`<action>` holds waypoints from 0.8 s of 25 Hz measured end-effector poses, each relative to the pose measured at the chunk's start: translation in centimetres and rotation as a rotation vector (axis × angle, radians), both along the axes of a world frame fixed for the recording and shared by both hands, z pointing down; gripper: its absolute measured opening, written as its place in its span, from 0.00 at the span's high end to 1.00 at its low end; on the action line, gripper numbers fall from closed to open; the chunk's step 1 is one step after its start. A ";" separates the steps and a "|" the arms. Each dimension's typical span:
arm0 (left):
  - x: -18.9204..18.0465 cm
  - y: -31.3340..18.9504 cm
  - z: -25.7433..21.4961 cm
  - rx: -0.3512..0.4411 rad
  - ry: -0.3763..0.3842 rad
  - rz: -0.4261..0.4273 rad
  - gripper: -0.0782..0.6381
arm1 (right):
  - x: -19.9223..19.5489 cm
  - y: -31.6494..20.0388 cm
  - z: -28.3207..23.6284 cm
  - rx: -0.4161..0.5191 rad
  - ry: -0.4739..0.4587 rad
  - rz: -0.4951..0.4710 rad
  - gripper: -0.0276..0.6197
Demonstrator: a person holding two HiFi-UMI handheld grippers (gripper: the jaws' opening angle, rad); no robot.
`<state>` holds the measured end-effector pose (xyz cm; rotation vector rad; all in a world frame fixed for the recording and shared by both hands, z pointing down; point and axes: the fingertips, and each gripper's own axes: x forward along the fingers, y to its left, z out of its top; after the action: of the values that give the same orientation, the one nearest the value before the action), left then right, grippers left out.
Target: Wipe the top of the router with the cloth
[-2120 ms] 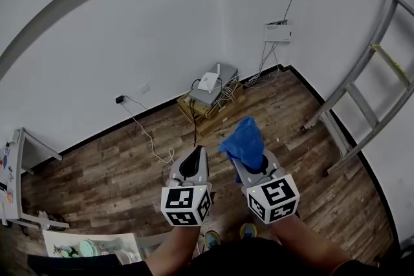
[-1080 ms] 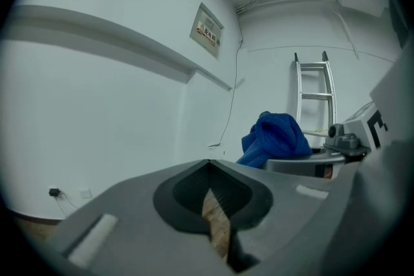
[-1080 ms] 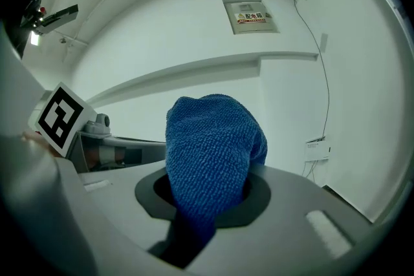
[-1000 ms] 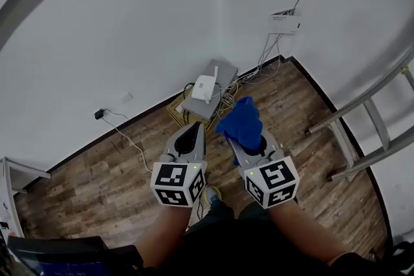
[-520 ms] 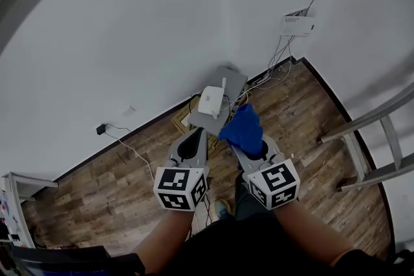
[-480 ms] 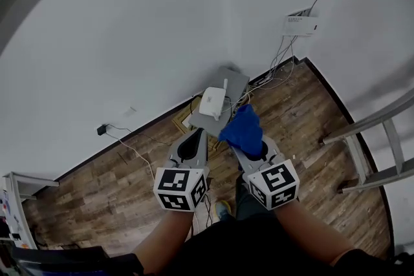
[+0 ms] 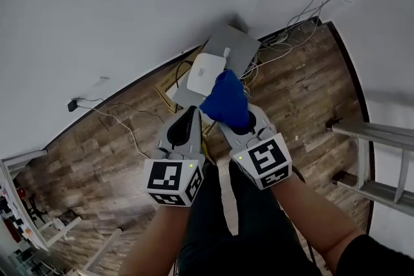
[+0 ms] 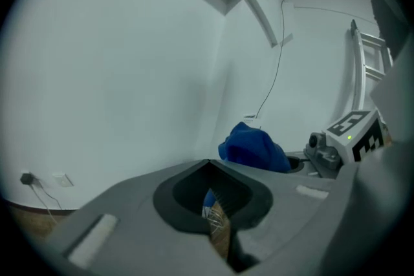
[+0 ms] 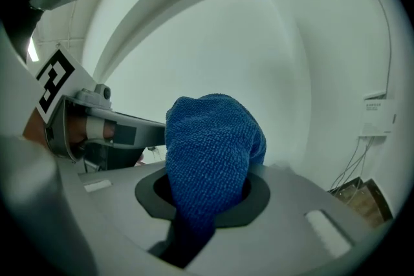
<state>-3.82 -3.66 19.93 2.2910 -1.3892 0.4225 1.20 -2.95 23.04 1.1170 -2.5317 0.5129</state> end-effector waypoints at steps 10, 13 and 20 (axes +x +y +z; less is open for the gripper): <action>-2.8 -7.8 19.0 -0.075 0.028 0.009 0.89 | -2.0 -6.5 22.5 -0.121 0.078 -0.031 0.80; -3.5 -8.5 22.2 -0.104 0.027 0.014 0.89 | -2.8 -7.7 26.1 -0.142 0.099 -0.073 0.80; -4.9 -9.9 26.5 -0.169 0.049 -0.010 0.89 | -5.1 -9.6 29.7 -0.165 0.125 -0.159 0.80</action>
<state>-8.68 -13.57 46.42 2.1430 -1.2897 0.4600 -3.93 -12.58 52.70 0.8532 -2.3959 0.5786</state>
